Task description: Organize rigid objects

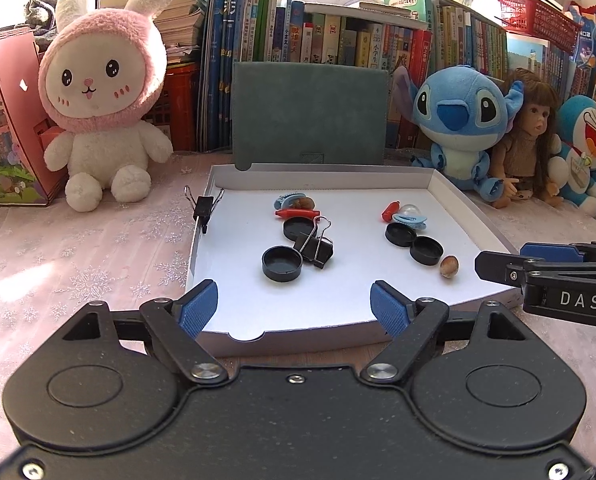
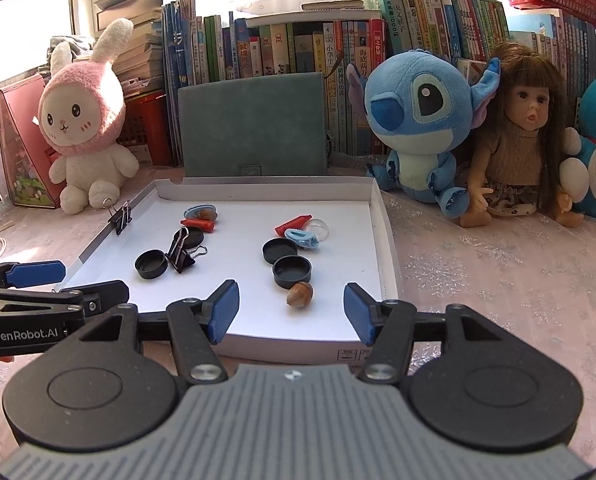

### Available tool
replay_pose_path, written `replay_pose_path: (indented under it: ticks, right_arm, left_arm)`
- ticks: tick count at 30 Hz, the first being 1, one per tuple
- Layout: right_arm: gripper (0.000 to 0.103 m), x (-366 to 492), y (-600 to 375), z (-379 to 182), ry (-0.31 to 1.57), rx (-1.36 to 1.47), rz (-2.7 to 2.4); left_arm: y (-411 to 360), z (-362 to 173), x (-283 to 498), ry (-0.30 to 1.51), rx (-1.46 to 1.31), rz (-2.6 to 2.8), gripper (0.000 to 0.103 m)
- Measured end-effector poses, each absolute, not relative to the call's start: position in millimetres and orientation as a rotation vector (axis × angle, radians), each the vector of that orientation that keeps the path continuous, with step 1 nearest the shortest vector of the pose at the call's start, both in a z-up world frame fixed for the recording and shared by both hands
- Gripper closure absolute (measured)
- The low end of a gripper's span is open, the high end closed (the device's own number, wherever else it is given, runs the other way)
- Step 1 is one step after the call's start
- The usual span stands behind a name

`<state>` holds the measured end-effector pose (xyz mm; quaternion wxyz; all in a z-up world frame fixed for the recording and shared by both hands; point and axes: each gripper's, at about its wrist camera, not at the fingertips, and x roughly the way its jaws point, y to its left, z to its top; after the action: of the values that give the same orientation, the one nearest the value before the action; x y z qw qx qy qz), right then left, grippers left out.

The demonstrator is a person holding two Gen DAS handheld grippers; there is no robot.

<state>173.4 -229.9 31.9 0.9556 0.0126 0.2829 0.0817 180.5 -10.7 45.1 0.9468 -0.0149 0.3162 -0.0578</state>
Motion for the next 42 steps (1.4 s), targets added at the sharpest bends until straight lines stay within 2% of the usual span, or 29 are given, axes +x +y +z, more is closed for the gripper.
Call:
replay_pose_path:
  ticks: [24,42]
  right_arm:
    - [0.023,125,-239,31,0.507,0.035,0.161]
    - [0.015,124,-232,-8,0.573,0.046,0.120]
  left_arm:
    - [-1,38,133,0.649,-0.050,-0.136,0.019]
    - [-5,2,134,0.682,-0.030,-0.051,0.018]
